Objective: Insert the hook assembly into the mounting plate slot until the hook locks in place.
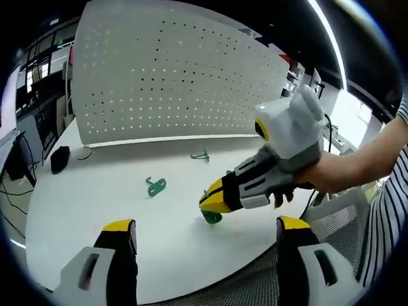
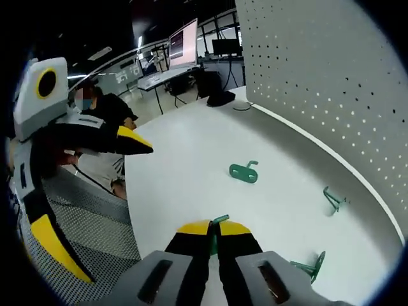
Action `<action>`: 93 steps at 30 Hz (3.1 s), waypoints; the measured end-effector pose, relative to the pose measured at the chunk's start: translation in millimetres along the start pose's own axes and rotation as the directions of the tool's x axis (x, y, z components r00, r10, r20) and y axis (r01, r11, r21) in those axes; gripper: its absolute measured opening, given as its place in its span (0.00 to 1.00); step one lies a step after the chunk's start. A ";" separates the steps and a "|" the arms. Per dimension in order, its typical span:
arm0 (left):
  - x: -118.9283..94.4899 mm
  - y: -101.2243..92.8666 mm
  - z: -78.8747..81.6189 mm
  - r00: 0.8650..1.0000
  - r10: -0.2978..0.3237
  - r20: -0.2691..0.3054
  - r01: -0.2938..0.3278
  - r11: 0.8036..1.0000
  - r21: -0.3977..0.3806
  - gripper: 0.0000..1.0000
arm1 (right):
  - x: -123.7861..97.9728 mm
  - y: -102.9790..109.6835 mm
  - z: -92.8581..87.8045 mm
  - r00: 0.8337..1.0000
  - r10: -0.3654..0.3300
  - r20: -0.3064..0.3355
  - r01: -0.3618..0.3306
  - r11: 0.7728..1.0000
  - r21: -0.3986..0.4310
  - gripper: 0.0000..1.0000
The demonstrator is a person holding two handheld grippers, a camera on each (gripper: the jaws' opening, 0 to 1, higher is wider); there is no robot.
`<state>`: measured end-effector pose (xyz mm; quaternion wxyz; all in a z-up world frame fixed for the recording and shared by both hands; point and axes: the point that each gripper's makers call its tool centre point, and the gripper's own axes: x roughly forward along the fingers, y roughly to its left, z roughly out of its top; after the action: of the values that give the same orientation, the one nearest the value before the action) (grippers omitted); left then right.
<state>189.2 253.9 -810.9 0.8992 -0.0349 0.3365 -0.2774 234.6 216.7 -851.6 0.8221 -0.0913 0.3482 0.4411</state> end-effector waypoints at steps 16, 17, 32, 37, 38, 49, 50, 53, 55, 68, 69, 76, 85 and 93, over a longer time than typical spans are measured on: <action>27.4 -13.3 3.5 0.988 -0.126 -0.091 0.102 0.967 -0.234 0.86 | -58.3 2.5 44.2 0.972 0.041 0.231 -0.027 0.998 -0.063 0.00; 29.2 -14.2 6.1 0.986 -0.135 -0.096 0.110 0.966 -0.236 0.85 | -60.7 4.1 45.7 0.969 0.044 0.242 -0.027 0.997 -0.073 0.00; 38.6 -30.1 35.6 0.966 -0.243 -0.082 0.212 0.937 -0.276 0.67 | -91.5 15.1 64.4 0.930 0.012 0.367 0.069 0.976 -0.208 0.00; 37.7 -38.4 34.5 0.955 -0.284 -0.092 0.248 0.926 -0.284 0.58 | -95.5 15.3 65.2 0.924 0.006 0.382 0.094 0.966 -0.241 0.00; 37.6 -40.1 35.3 0.953 -0.291 -0.088 0.255 0.923 -0.289 0.57 | -96.6 15.2 65.8 0.922 0.004 0.387 0.098 0.965 -0.242 0.00; 33.9 -58.8 50.0 0.919 -0.393 -0.024 0.360 0.862 -0.358 0.42 | -107.6 16.4 72.5 0.901 -0.001 0.433 0.122 0.960 -0.253 0.00; 33.7 -60.0 50.7 0.916 -0.400 -0.020 0.367 0.858 -0.359 0.41 | -108.7 16.3 73.2 0.900 0.001 0.436 0.121 0.960 -0.252 0.00; 32.7 -64.7 53.8 0.903 -0.429 0.001 0.401 0.844 -0.355 0.37 | -112.3 17.1 75.6 0.892 0.011 0.452 0.110 0.965 -0.240 0.00; 31.0 -70.2 55.2 0.887 -0.461 0.016 0.433 0.819 -0.377 0.34 | -113.8 18.2 75.9 0.890 0.013 0.455 0.111 0.963 -0.244 0.00; 24.1 -88.4 55.5 0.820 -0.570 0.056 0.535 0.727 -0.431 0.15 | -119.4 24.5 72.7 0.888 0.016 0.459 0.112 0.962 -0.249 0.00; 23.9 -89.5 55.2 0.817 -0.575 0.055 0.538 0.723 -0.432 0.14 | -119.4 24.5 72.1 0.889 0.015 0.458 0.112 0.962 -0.248 0.00; 23.8 -95.4 55.1 0.798 -0.601 0.054 0.560 0.704 -0.438 0.07 | -119.8 23.8 68.5 0.891 0.014 0.454 0.111 0.962 -0.248 0.00; 26.3 -95.2 52.3 0.799 -0.599 0.056 0.550 0.690 -0.471 0.05 | -119.4 23.1 65.8 0.894 0.012 0.449 0.106 0.966 -0.237 0.00; 27.7 -85.2 54.4 0.830 -0.552 0.081 0.516 0.704 -0.488 0.01 | -117.6 22.7 63.4 0.897 -0.003 0.441 0.100 0.975 -0.198 0.01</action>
<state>199.8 160.8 -763.9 0.7284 -0.3476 0.4025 -0.4320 204.5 181.3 -724.2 0.8760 -0.0875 0.1018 0.4633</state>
